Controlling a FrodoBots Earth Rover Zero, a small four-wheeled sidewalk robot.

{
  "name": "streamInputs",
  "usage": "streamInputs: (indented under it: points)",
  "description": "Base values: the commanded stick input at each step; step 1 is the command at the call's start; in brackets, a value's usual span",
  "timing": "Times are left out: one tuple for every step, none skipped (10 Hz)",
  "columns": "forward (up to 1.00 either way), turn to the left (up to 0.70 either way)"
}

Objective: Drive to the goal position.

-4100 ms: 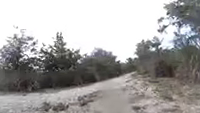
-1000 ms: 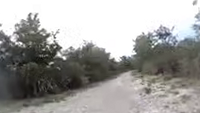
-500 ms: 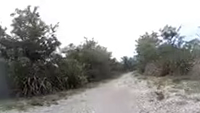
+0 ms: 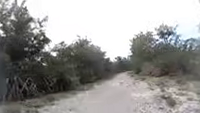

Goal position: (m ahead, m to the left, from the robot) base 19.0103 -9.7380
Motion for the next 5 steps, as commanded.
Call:
streamInputs:
  points:
    - [0.85, -0.27]
    - [0.85, -0.01]
    - [0.85, -0.08]
    - [0.85, -0.25]
    - [0.85, -0.09]
